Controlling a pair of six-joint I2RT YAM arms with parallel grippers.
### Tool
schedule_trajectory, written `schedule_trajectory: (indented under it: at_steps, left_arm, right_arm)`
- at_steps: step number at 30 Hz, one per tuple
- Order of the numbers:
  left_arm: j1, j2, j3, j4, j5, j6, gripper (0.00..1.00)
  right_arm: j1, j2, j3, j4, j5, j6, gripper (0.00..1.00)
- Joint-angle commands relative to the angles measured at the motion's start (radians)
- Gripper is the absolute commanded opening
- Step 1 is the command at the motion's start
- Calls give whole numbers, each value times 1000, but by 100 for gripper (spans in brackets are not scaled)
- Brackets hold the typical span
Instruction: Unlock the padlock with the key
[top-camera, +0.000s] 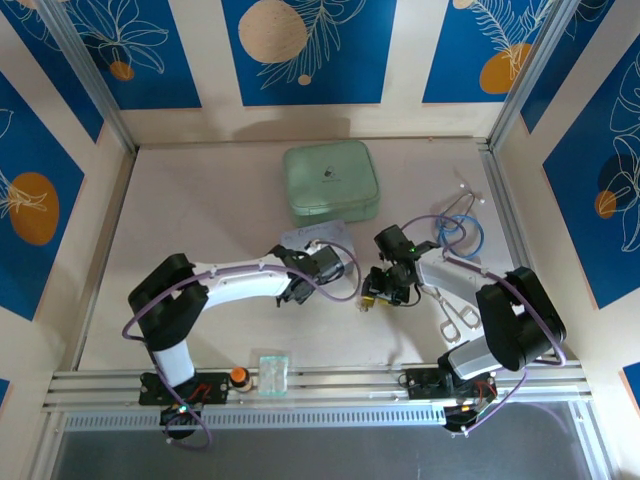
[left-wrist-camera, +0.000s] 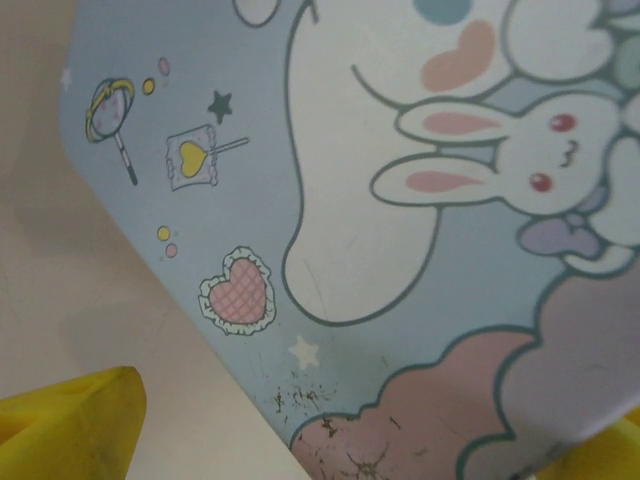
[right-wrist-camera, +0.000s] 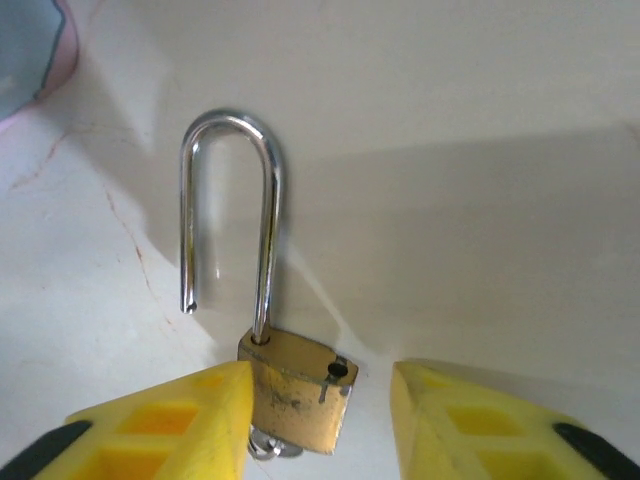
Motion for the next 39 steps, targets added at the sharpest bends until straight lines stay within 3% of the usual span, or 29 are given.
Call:
schedule_trajectory:
  at_steps: [1,8,18,28,39]
  left_arm:
    - [34,-39,15,-20,4,-36,94]
    - [69,-65,8,-6,28,-38,94]
    - [69,-180,-84,28,93,-108,95]
    - [85,-304,-138,68,148,-153,99]
    - [242,-667,-270,202,391,-294,99]
  right_arm:
    - [35,7,58,-103,82,-28,47]
    - [112,69,118,-93,127,-10,60]
    - [169,109,130,-186,254,-2,56]
    - [187,64,105,-146,231,-12,55]
    - [175,-133,157,-114,275,-118,76]
